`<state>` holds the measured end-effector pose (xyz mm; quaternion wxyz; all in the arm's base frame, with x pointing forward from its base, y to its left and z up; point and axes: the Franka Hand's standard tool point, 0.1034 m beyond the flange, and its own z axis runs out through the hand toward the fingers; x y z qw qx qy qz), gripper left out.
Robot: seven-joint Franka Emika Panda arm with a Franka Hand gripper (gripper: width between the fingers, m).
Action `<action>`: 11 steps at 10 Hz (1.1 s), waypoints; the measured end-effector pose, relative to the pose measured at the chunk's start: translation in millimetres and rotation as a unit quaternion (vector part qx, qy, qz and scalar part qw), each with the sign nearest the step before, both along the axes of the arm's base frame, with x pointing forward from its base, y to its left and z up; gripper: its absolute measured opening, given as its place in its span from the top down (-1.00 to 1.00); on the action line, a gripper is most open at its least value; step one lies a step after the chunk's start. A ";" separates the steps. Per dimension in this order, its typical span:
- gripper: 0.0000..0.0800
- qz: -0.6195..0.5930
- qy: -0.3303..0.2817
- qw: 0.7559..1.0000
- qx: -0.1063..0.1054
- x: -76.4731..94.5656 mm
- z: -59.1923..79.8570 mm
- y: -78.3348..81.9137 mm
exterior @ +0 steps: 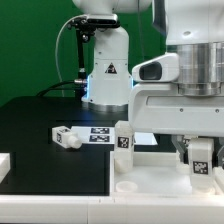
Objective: Assemble square table
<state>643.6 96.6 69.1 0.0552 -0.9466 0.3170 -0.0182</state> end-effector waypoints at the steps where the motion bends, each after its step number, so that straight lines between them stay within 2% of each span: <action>1: 0.30 -0.063 -0.001 0.998 0.003 0.2 -0.5 6.4; 4: 0.30 -0.244 -0.001 0.970 0.012 -3.6 -2.6 12.1; 6: 0.31 -0.359 0.002 0.933 0.027 -7.4 -6.5 26.6; 7: 0.31 -0.406 -0.001 0.913 0.036 -6.6 -6.5 26.5; 9: 0.32 -0.418 -0.003 0.908 0.039 -7.2 -6.9 25.3; 10: -0.08 -0.416 -0.003 0.908 0.039 -7.3 -7.2 25.5; 11: -0.08 -0.384 -0.007 0.923 0.033 -6.9 -6.0 23.6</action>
Offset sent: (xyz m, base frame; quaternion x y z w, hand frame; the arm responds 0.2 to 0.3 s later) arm -0.0058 0.0188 -0.0106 0.0396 0.0301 0.2881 0.9563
